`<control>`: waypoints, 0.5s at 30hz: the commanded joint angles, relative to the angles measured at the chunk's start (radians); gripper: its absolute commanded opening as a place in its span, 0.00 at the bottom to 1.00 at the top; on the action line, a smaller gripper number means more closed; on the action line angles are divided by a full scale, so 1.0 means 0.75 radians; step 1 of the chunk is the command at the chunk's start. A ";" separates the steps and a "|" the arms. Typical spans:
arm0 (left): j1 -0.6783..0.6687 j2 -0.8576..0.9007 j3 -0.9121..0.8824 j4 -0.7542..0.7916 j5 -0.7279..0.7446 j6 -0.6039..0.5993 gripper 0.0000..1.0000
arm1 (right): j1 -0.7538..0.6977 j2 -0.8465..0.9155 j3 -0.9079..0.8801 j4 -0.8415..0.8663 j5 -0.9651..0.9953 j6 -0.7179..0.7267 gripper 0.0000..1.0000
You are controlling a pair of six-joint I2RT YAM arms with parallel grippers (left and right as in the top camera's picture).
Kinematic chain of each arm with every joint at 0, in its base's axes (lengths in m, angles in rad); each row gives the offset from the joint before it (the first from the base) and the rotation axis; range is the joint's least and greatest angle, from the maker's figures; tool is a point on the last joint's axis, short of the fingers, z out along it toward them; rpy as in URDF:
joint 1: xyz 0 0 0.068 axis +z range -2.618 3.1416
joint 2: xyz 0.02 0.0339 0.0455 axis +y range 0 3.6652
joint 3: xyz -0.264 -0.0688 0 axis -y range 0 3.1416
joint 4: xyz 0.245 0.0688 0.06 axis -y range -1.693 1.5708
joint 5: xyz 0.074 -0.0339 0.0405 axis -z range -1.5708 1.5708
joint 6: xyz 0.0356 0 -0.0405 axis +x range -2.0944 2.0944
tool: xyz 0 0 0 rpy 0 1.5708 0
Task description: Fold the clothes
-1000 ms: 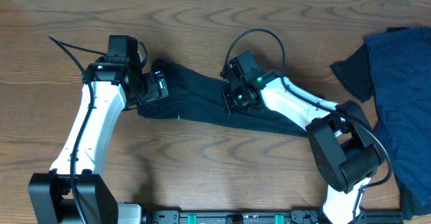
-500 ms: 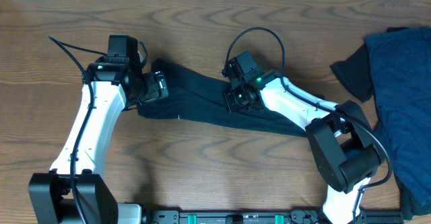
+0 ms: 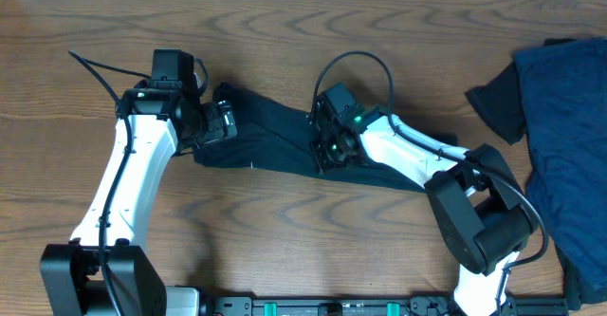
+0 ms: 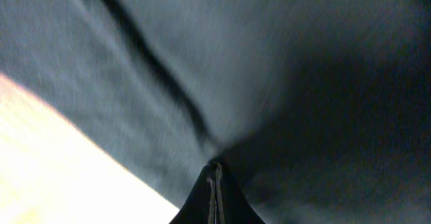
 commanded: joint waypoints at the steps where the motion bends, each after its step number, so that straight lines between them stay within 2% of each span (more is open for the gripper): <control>1: 0.003 0.015 -0.012 -0.005 -0.010 -0.003 0.98 | 0.009 0.002 -0.016 -0.034 -0.012 0.019 0.02; 7: 0.003 0.015 -0.012 -0.005 -0.010 -0.003 0.98 | 0.009 0.002 -0.056 -0.013 0.055 0.019 0.02; 9: 0.003 0.015 -0.012 -0.005 -0.010 -0.003 0.98 | 0.007 -0.008 -0.050 -0.016 -0.028 0.016 0.01; 12: 0.003 0.015 -0.012 -0.005 -0.010 -0.003 0.98 | -0.006 -0.051 -0.022 -0.011 -0.284 -0.051 0.01; 15: 0.003 0.015 -0.012 -0.005 -0.011 -0.003 0.98 | -0.020 -0.105 0.012 0.028 -0.285 -0.050 0.01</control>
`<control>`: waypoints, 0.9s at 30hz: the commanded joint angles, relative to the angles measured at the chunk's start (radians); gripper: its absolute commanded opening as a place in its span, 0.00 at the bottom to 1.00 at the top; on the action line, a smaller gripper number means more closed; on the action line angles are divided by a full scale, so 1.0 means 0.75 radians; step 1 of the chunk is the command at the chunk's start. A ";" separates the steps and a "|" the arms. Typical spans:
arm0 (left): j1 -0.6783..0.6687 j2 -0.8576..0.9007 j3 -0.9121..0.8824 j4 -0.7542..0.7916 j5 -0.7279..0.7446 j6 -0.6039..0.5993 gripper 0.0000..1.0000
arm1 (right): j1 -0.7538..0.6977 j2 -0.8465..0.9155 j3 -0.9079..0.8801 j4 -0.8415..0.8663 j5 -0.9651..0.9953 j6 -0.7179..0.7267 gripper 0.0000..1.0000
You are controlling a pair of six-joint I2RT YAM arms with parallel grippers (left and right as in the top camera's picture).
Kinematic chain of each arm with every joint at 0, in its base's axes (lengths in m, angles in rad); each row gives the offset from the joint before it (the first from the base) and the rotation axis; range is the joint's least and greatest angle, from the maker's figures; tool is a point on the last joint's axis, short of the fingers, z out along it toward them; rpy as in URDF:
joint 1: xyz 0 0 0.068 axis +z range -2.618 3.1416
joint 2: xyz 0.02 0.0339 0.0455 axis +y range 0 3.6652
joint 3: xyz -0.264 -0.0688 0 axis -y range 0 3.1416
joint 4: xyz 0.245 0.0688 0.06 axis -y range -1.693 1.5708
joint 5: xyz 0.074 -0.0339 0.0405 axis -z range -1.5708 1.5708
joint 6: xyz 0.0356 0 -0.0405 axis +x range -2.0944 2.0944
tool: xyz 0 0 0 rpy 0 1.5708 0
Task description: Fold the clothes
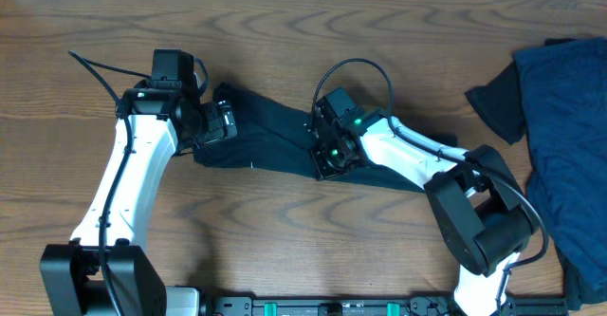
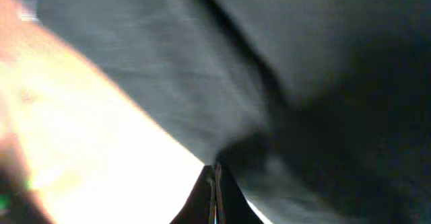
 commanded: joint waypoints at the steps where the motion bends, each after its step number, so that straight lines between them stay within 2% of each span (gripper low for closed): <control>1: 0.003 0.015 -0.012 -0.005 -0.010 -0.002 0.98 | -0.025 -0.098 0.039 0.053 -0.078 -0.025 0.01; 6: 0.003 0.015 -0.012 -0.005 -0.010 -0.002 0.98 | -0.025 -0.083 0.038 0.197 0.109 0.077 0.01; 14: 0.003 0.015 -0.012 -0.005 -0.010 -0.002 0.98 | 0.020 0.069 0.038 0.418 0.123 0.121 0.04; 27: 0.003 0.015 -0.012 -0.005 -0.010 -0.002 0.98 | 0.104 0.142 0.038 0.430 0.005 0.129 0.01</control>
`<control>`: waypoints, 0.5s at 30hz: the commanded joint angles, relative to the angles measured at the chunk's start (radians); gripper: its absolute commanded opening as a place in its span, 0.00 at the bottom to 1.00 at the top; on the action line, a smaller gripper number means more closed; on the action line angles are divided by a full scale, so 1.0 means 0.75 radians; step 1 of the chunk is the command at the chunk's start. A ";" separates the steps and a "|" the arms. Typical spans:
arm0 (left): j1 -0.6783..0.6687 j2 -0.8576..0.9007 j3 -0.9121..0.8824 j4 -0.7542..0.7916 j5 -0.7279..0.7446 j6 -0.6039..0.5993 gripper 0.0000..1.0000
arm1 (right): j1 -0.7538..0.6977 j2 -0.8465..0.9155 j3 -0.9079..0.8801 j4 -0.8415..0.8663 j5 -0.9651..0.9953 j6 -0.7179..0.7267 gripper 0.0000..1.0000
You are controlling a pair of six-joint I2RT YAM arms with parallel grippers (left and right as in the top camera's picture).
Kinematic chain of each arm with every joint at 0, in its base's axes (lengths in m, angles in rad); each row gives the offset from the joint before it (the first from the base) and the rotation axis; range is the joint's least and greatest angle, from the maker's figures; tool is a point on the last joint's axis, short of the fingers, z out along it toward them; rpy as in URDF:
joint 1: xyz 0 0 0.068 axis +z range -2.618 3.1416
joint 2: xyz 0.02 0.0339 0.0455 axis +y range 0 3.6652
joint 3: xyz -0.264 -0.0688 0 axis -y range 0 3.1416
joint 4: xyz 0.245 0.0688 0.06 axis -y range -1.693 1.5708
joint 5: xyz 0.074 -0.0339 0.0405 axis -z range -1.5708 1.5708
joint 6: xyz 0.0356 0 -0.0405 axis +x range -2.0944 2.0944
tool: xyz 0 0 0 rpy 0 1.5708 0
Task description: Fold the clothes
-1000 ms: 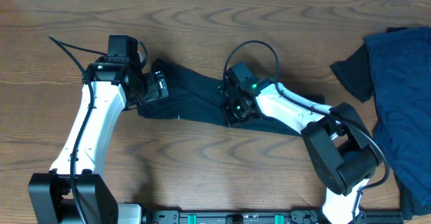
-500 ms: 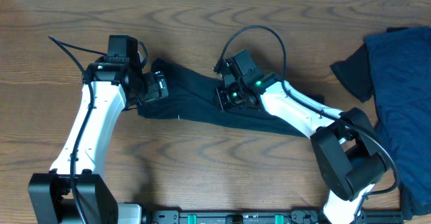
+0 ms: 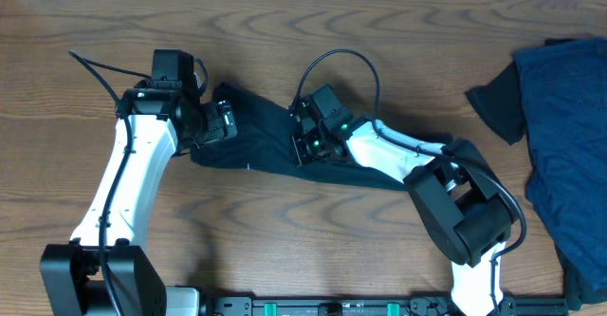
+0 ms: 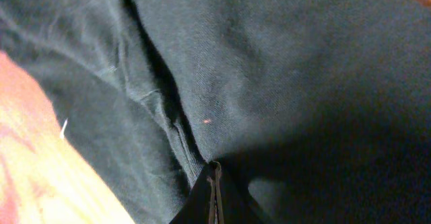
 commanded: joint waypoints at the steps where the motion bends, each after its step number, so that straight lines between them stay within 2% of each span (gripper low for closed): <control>1: 0.003 0.015 -0.012 -0.004 -0.010 -0.003 0.98 | 0.034 0.020 0.009 -0.004 -0.087 0.013 0.01; 6: 0.003 0.015 -0.012 -0.004 -0.010 -0.003 0.98 | 0.030 0.020 0.009 -0.033 -0.022 -0.014 0.02; 12: 0.003 0.015 -0.012 -0.004 -0.010 -0.003 0.98 | -0.060 -0.071 0.032 -0.052 -0.129 -0.146 0.18; 15: 0.003 0.015 -0.012 -0.004 -0.010 -0.003 0.98 | -0.147 -0.199 0.033 -0.120 -0.179 -0.163 0.21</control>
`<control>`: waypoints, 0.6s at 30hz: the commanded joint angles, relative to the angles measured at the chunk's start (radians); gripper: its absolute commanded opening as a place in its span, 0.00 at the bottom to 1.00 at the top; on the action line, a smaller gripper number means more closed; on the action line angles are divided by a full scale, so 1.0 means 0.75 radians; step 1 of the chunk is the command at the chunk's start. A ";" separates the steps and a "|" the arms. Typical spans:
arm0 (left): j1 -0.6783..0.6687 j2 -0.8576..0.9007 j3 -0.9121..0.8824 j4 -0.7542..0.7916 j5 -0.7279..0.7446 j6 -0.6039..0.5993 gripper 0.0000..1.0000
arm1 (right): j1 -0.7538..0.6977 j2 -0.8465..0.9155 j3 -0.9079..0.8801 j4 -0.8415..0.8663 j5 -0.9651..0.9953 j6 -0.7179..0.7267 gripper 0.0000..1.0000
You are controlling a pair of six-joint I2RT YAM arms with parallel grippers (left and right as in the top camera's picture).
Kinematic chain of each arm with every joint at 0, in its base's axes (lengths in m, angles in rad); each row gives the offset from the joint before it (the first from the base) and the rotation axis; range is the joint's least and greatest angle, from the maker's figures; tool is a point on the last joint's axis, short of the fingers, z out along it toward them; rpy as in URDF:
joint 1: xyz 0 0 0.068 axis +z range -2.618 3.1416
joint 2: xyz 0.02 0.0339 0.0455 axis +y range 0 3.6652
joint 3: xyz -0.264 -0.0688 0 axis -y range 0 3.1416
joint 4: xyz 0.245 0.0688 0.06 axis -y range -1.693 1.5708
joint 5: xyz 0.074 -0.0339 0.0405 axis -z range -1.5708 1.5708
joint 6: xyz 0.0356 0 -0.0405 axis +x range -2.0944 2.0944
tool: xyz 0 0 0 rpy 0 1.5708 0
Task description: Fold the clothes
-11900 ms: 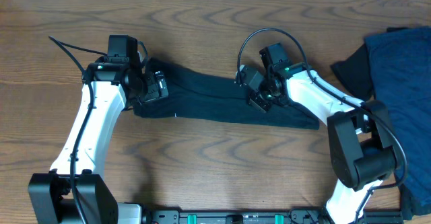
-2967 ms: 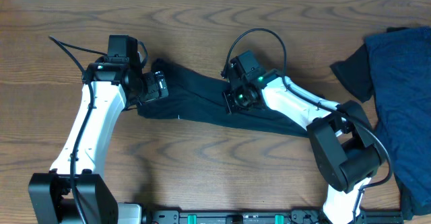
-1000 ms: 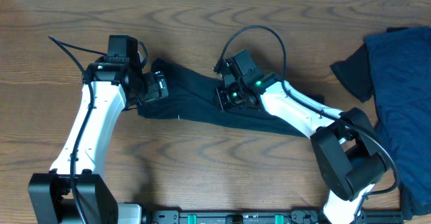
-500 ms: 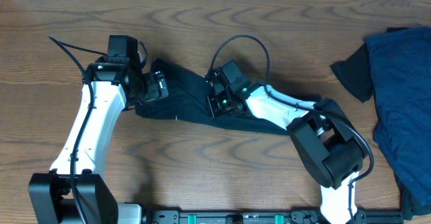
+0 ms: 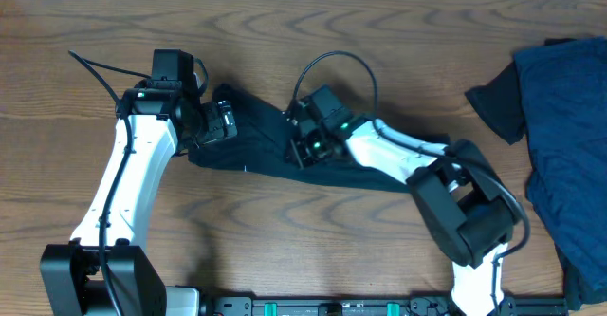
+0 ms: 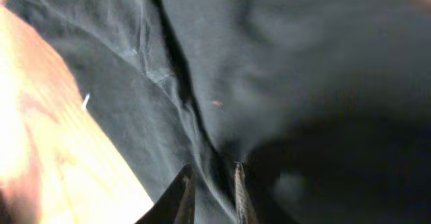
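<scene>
A black garment (image 5: pixel 261 145) lies in a long, crumpled band across the middle of the table. Its left end gathers into my left gripper (image 5: pixel 228 123), which looks shut on it. My right gripper (image 5: pixel 302 150) is down on the middle of the garment. In the right wrist view the right gripper (image 6: pixel 211 173) has its two fingertips a little apart, with a ridge of the black garment (image 6: pixel 283 62) lying in the gap. A dark fold line runs up the cloth from the fingertips.
A heap of dark blue clothes (image 5: pixel 564 126) lies at the table's right edge, with a dark corner pointing toward the middle. Bare wooden table (image 6: pixel 40 150) shows just left of the right gripper's fingers. The right arm's cable loops above the garment.
My right gripper's fingers were pressed together on the black cloth; they now stand slightly apart over the fold. The arm barely shifted. The left arm has not moved.
My right gripper was shut on the black garment near its middle, right of centre. It then stood a little lower with the cloth, then further left with cloth doubled over. Now its fingers have parted there. My left gripper stayed at the garment's left end throughout.
</scene>
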 commanded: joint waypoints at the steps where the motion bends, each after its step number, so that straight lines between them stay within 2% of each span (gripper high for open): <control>1: 0.003 0.015 -0.012 -0.004 -0.010 -0.002 0.98 | -0.128 -0.214 0.025 -0.084 -0.061 -0.072 0.21; 5: 0.003 0.015 -0.012 -0.004 -0.011 -0.002 0.98 | -0.287 -0.414 0.025 -0.414 0.101 -0.099 0.26; 8: 0.003 0.015 -0.012 -0.004 -0.010 -0.002 0.98 | -0.421 -0.517 0.025 -0.717 0.397 -0.098 0.29; 11: 0.003 0.015 -0.012 -0.004 -0.010 -0.002 0.98 | -0.529 -0.542 0.025 -0.907 0.576 -0.083 0.35; 14: 0.003 0.015 -0.012 -0.004 -0.010 -0.002 0.98 | -0.631 -0.528 0.003 -0.979 0.587 -0.083 0.43; 18: 0.003 0.015 -0.012 -0.004 -0.010 -0.002 0.98 | -0.703 -0.514 -0.066 -0.937 0.583 -0.083 0.49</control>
